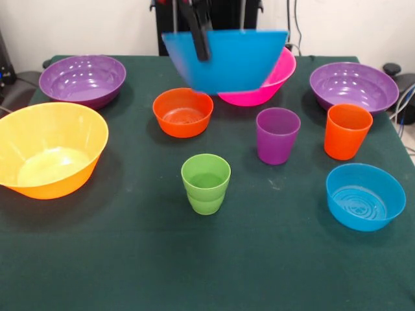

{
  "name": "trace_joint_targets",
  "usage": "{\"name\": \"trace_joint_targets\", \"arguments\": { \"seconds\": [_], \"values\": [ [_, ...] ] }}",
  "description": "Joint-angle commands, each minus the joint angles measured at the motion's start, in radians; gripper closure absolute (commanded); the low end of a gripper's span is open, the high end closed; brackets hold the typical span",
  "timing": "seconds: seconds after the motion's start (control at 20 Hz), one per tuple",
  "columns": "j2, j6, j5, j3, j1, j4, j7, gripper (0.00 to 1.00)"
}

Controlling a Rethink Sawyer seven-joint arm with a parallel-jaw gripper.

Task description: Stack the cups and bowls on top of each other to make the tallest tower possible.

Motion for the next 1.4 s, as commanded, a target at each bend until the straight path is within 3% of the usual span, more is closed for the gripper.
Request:
{"name": "trace_joint_targets", "arguments": {
  "seconds": [0.05, 0.65, 1.4],
  "values": [
    [0.145, 0.152, -0.098, -0.134, 0.076, -0.193, 0.036, 1.00],
    [0.107, 0.196, -0.072, -0.145, 0.076, -0.197, 0.027, 1.00],
    [0.113, 0.161, -0.077, -0.153, 0.079, -0.182, 0.035, 1.00]
  ]
}}
